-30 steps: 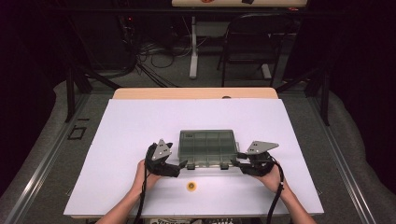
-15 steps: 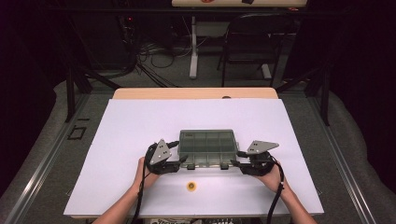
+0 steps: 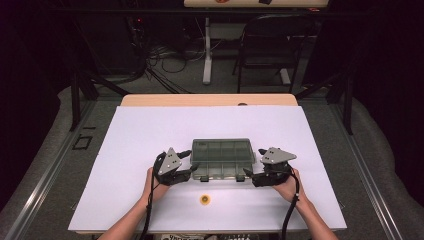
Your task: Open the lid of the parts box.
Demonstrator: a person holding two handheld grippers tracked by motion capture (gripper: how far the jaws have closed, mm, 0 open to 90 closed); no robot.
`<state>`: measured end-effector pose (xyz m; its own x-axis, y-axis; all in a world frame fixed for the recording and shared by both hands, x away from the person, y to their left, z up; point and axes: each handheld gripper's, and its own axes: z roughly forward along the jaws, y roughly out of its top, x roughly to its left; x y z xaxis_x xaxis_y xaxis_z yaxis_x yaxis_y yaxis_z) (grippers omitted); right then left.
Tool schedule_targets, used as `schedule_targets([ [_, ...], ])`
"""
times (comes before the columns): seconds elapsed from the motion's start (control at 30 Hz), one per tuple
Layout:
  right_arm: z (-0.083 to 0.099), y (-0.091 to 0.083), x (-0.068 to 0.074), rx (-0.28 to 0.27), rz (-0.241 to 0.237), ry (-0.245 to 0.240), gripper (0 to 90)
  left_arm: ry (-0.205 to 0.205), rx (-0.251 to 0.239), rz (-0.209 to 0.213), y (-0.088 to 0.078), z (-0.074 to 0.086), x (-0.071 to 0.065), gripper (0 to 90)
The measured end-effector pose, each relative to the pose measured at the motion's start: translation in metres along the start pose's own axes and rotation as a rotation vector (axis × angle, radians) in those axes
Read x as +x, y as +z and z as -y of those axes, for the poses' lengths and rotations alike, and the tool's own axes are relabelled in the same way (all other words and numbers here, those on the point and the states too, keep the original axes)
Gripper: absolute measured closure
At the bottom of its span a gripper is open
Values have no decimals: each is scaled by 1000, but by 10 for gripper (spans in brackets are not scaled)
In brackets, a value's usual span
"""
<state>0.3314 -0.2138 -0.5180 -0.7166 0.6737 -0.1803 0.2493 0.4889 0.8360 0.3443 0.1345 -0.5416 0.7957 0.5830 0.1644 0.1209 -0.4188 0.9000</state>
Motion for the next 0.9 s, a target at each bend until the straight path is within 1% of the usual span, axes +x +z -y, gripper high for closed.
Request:
schedule_targets([
  [0.07,0,1,0,-8,10,-2,257,-8,-4,2,0,0,1,485],
  [0.1,1,1,0,-16,13,-3,291,-10,-5,1,-1,0,1,491],
  [0.13,1,0,-2,-19,24,1,351,-8,-4,0,-1,0,1,502],
  [0.2,2,0,-2,-27,25,1,416,-1,-10,-7,-1,-1,2,513],
  [0.23,2,0,-2,-32,22,2,451,-4,-16,-8,-1,-1,3,521],
  [0.27,2,0,-2,-36,26,-5,473,-10,-18,-9,-1,-2,3,529],
  [0.3,1,0,-2,-45,34,-25,506,-10,-21,-8,-1,-2,4,542],
  [0.33,1,0,-2,-45,34,-25,506,-11,-22,-11,0,-2,5,542],
  [0.37,0,0,-1,-61,48,-36,515,-12,-21,-14,-1,-2,5,546],
  [0.4,0,0,-1,-61,48,-36,515,-11,-19,-13,-1,-2,5,546],
  [0.43,0,0,-1,-67,57,-47,527,-12,-18,-14,-1,-2,5,554],
  [0.53,0,-1,-1,-76,60,-52,542,-23,-21,-10,-1,-2,6,562],
  [0.7,-1,-2,-5,-85,55,-44,572,-53,-24,2,-1,-5,10,578],
  [0.9,-5,-1,-13,-105,39,-16,600,-60,-28,3,-1,-9,14,594],
])
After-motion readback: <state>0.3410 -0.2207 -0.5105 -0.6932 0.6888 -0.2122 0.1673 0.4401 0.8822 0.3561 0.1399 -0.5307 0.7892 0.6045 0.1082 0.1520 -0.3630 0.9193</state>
